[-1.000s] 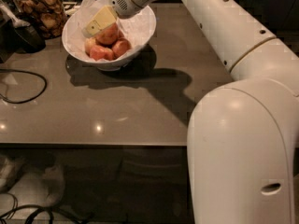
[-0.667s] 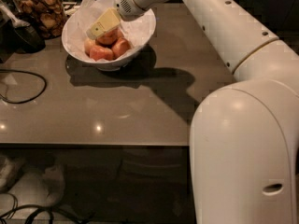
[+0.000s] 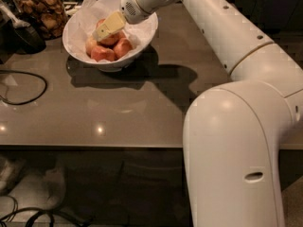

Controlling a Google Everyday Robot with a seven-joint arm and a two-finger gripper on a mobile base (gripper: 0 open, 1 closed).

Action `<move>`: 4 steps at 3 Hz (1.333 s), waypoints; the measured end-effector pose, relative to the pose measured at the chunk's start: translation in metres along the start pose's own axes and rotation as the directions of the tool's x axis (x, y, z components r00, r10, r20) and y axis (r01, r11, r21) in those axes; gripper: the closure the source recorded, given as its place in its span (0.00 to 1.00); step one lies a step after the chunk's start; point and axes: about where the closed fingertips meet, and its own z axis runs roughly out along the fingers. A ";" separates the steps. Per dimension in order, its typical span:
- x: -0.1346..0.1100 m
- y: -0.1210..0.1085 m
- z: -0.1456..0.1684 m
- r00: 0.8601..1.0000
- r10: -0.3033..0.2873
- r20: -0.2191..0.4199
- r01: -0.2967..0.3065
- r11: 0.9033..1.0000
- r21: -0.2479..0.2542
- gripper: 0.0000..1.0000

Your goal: Pick apple from white bowl

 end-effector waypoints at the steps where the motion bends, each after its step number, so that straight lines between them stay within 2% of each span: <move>1: -0.010 0.001 0.004 1.000 -0.009 0.008 0.009 1.000 -0.011 0.00; 2: -0.016 0.005 0.009 1.000 -0.014 0.012 0.014 1.000 -0.028 0.00; 3: -0.019 0.015 0.020 1.000 -0.018 0.010 0.019 0.998 -0.067 0.00; 4: -0.019 0.016 0.022 1.000 -0.016 0.009 0.017 0.997 -0.071 0.00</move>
Offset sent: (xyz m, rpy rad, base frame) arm 0.0067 0.0199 0.0173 0.0294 -0.0053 0.0382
